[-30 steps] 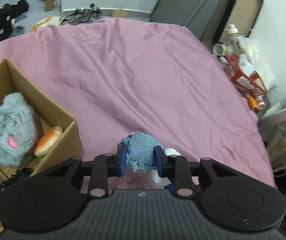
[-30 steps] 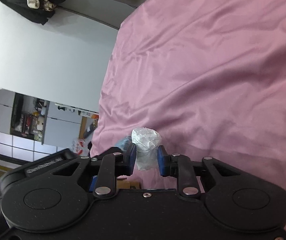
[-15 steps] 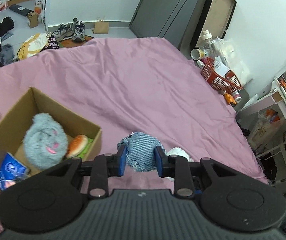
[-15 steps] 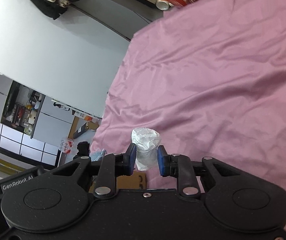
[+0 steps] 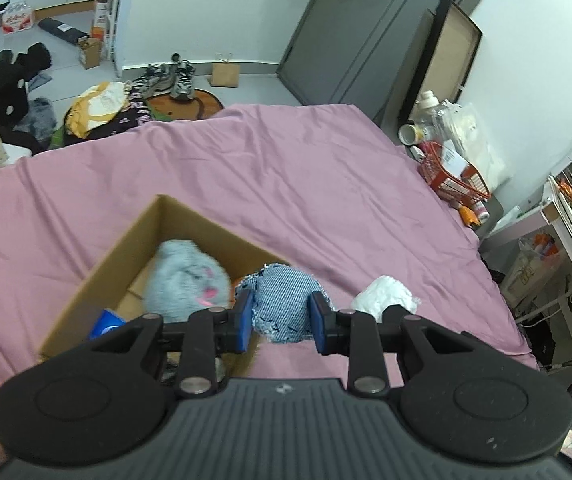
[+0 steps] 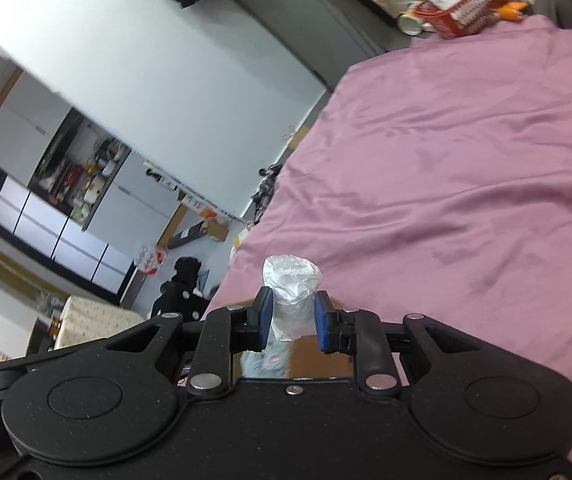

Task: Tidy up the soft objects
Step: 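Carry the grey sock with the left tool while the right tool carries the white sock over the box, then open both tools to drop the socks into the box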

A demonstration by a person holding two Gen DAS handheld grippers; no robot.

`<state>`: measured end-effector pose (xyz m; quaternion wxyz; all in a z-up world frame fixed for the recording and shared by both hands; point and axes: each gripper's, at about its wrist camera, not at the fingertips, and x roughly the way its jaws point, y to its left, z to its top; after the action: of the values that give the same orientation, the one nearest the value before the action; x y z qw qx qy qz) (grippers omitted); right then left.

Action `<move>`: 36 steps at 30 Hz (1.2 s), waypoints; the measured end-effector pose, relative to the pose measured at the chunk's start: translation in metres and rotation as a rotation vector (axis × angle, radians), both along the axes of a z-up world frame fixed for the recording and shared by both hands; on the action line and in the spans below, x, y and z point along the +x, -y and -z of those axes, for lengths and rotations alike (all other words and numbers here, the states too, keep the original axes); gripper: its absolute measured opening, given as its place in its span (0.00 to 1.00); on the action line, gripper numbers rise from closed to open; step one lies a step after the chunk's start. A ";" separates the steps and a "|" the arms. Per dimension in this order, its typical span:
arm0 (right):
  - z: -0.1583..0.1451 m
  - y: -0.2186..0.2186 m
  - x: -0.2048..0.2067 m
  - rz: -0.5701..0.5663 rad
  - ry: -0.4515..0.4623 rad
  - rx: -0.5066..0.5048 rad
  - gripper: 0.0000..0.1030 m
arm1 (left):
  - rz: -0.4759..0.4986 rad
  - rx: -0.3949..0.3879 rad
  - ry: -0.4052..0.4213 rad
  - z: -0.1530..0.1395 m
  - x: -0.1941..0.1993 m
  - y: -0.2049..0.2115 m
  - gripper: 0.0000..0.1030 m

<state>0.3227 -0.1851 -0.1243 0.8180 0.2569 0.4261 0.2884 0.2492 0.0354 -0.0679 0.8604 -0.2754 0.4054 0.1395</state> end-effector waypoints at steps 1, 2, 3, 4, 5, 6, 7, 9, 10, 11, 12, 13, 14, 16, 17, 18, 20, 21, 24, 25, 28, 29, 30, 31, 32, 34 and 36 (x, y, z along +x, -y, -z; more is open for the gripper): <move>-0.001 -0.006 -0.003 -0.015 0.007 -0.006 0.22 | -0.005 -0.001 -0.001 0.000 -0.004 -0.004 0.28; -0.003 -0.010 -0.005 -0.025 0.011 -0.010 0.21 | -0.009 -0.003 -0.002 0.000 -0.008 -0.008 0.28; -0.004 -0.013 -0.007 -0.034 0.015 -0.013 0.22 | -0.014 -0.004 -0.003 0.000 -0.011 -0.012 0.28; -0.005 -0.018 -0.009 -0.046 0.020 -0.015 0.22 | -0.020 -0.003 -0.005 0.000 -0.014 -0.016 0.28; -0.007 -0.022 -0.011 -0.055 0.023 -0.015 0.22 | -0.027 -0.003 -0.006 0.000 -0.018 -0.020 0.28; -0.007 -0.025 -0.012 -0.062 0.025 -0.016 0.22 | -0.035 -0.003 -0.008 0.001 -0.021 -0.025 0.28; -0.008 -0.029 -0.014 -0.071 0.027 -0.018 0.22 | -0.042 -0.004 -0.011 0.002 -0.023 -0.029 0.28; -0.010 -0.035 -0.018 -0.085 0.031 -0.021 0.22 | -0.055 -0.011 -0.019 0.004 -0.027 -0.037 0.28; -0.010 -0.039 -0.020 -0.094 0.033 -0.023 0.22 | -0.058 -0.014 -0.022 0.005 -0.029 -0.041 0.28; -0.011 -0.041 -0.022 -0.100 0.033 -0.025 0.22 | -0.059 -0.017 -0.025 0.007 -0.031 -0.044 0.28; -0.012 -0.044 -0.024 -0.108 0.034 -0.026 0.22 | -0.060 -0.020 -0.028 0.008 -0.032 -0.047 0.28; -0.012 -0.047 -0.027 -0.117 0.035 -0.027 0.22 | -0.060 -0.024 -0.031 0.010 -0.034 -0.050 0.28; -0.011 -0.051 -0.028 -0.125 0.034 -0.028 0.22 | -0.061 -0.029 -0.035 0.011 -0.035 -0.053 0.29; -0.010 -0.058 -0.031 -0.140 0.033 -0.035 0.22 | -0.063 -0.038 -0.041 0.016 -0.036 -0.058 0.29; -0.009 -0.062 -0.033 -0.149 0.032 -0.041 0.22 | -0.064 -0.041 -0.045 0.018 -0.036 -0.061 0.30; -0.008 -0.065 -0.035 -0.153 0.032 -0.046 0.22 | -0.066 -0.042 -0.051 0.020 -0.036 -0.063 0.31; -0.005 -0.072 -0.037 -0.165 0.028 -0.058 0.22 | -0.076 -0.042 -0.059 0.025 -0.036 -0.068 0.31; -0.004 -0.075 -0.038 -0.170 0.025 -0.062 0.22 | -0.077 -0.048 -0.059 0.027 -0.036 -0.071 0.31; 0.002 -0.086 -0.041 -0.197 0.011 -0.076 0.22 | -0.081 -0.076 -0.061 0.034 -0.035 -0.081 0.40; 0.005 -0.089 -0.041 -0.206 0.005 -0.085 0.22 | -0.083 -0.080 -0.064 0.036 -0.035 -0.084 0.44; 0.010 -0.100 -0.044 -0.240 -0.009 -0.104 0.22 | -0.087 -0.085 -0.060 0.040 -0.035 -0.091 0.46; 0.013 -0.103 -0.045 -0.251 -0.013 -0.113 0.22 | -0.088 -0.094 -0.059 0.041 -0.034 -0.095 0.46; 0.015 -0.107 -0.047 -0.261 -0.016 -0.123 0.22 | -0.090 -0.104 -0.058 0.042 -0.034 -0.098 0.46; 0.018 -0.111 -0.048 -0.273 -0.020 -0.136 0.22 | -0.092 -0.112 -0.057 0.043 -0.034 -0.102 0.47; 0.021 -0.115 -0.049 -0.281 -0.024 -0.147 0.22 | -0.094 -0.117 -0.057 0.044 -0.033 -0.104 0.48; 0.026 -0.120 -0.051 -0.299 -0.035 -0.166 0.22 | -0.093 -0.122 -0.058 0.045 -0.033 -0.111 0.50; 0.030 -0.124 -0.052 -0.311 -0.040 -0.186 0.22 | -0.097 -0.129 -0.051 0.045 -0.033 -0.116 0.53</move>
<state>0.2707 -0.0610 -0.1541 0.7751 0.1170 0.5019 0.3656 0.2159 0.1517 -0.1132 0.8224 -0.3460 0.4217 0.1615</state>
